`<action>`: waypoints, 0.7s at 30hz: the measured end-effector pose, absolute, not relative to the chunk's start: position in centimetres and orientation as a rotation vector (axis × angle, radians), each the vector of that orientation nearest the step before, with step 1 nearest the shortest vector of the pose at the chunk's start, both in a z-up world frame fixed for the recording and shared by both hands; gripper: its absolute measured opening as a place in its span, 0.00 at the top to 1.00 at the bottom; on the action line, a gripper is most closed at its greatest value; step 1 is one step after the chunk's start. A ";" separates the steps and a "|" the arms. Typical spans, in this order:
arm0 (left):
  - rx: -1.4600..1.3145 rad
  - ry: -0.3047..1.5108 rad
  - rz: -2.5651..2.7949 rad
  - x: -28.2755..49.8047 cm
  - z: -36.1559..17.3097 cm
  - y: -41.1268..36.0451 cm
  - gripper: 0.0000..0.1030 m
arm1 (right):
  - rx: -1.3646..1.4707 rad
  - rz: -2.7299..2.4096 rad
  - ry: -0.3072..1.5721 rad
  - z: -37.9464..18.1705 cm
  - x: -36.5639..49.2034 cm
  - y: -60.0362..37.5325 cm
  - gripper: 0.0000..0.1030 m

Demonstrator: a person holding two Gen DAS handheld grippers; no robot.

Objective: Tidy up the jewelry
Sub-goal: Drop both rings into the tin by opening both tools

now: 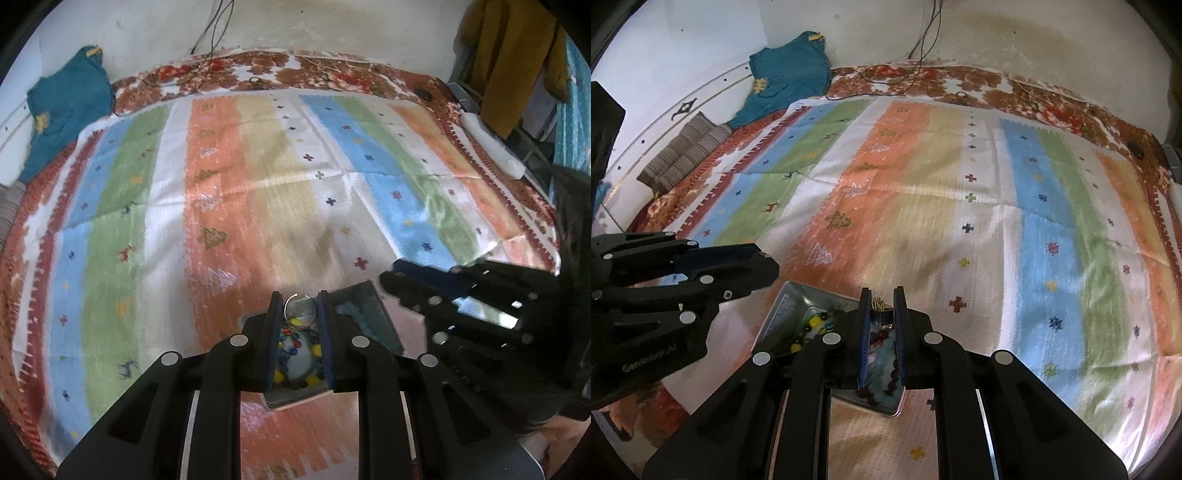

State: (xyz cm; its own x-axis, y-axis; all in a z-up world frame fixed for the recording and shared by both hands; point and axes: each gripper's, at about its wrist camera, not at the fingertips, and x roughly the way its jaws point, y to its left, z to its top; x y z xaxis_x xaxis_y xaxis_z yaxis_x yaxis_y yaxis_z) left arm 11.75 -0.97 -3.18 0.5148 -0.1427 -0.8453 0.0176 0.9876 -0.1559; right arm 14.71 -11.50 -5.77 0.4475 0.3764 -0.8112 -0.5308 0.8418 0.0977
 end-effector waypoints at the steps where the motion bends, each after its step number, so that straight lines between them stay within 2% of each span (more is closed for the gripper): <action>1: -0.135 1.027 -0.088 11.7 -3.2 -0.9 0.78 | -0.180 0.562 0.954 -5.9 14.5 -11.5 0.87; 2: -0.136 1.028 -0.078 11.6 -3.2 -0.9 0.74 | -0.189 0.561 0.951 -5.9 14.3 -11.4 0.87; 5: -0.153 1.027 -0.072 11.3 -3.2 -0.6 0.72 | -0.197 0.577 0.952 -5.8 13.8 -11.3 0.85; 6: -0.157 1.025 -0.067 11.2 -3.1 -0.5 0.71 | -0.198 0.576 0.949 -5.8 13.7 -11.4 0.71; 8: -0.166 1.022 -0.056 10.8 -3.0 -0.2 0.69 | -0.197 0.573 0.940 -5.6 13.5 -11.6 0.58; 16: -0.188 1.005 -0.036 9.1 -2.5 0.4 0.61 | -0.215 0.556 0.914 -5.1 12.2 -12.4 0.56; 21: -0.184 0.985 -0.040 7.7 -2.0 0.3 0.55 | -0.257 0.534 0.866 -4.5 10.7 -12.8 0.46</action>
State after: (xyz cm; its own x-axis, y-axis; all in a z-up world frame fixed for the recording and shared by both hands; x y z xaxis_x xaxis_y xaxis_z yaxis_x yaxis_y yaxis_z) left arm 7.72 0.33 -2.01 0.5532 -0.1168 -0.8248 -0.0495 0.9838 -0.1726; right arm 10.68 -12.83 -4.49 0.5280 0.3401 -0.7781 -0.5428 0.8398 -0.0012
